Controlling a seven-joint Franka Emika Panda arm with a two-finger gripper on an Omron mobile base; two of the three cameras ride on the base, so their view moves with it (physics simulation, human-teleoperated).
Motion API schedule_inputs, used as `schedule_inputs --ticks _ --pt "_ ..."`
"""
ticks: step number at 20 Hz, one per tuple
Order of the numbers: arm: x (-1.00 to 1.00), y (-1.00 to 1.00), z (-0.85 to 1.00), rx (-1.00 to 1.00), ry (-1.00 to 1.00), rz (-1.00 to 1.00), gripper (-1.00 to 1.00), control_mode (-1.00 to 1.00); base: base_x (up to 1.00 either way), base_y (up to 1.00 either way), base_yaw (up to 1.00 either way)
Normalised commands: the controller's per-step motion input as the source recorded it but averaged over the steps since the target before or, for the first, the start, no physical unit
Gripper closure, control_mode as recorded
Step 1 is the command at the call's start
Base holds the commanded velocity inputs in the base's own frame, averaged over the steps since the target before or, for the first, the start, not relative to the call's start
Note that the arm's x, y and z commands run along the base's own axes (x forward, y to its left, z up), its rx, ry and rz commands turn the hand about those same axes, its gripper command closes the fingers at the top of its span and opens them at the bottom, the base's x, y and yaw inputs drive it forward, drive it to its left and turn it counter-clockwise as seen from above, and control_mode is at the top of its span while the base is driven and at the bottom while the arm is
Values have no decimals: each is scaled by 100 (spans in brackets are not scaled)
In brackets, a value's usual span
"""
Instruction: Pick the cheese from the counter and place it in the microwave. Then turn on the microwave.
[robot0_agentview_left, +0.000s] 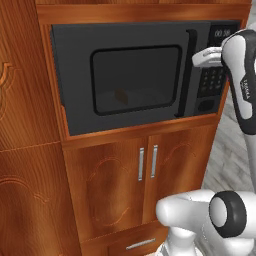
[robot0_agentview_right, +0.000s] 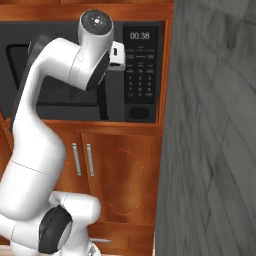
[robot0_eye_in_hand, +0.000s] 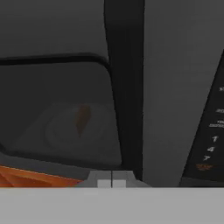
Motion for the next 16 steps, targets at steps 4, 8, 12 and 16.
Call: schedule_inputs --ticks 4,8,12,16 --pt "0 -51 -8 7 0 -36 100 -100 0 0 0" --pt "-9 -27 -20 17 0 -49 100 -100 0 0 0" --pt "-18 -17 -29 29 0 -45 100 -100 0 0 0" --pt "-3 -24 -21 37 0 -33 100 -100 0 0 0"
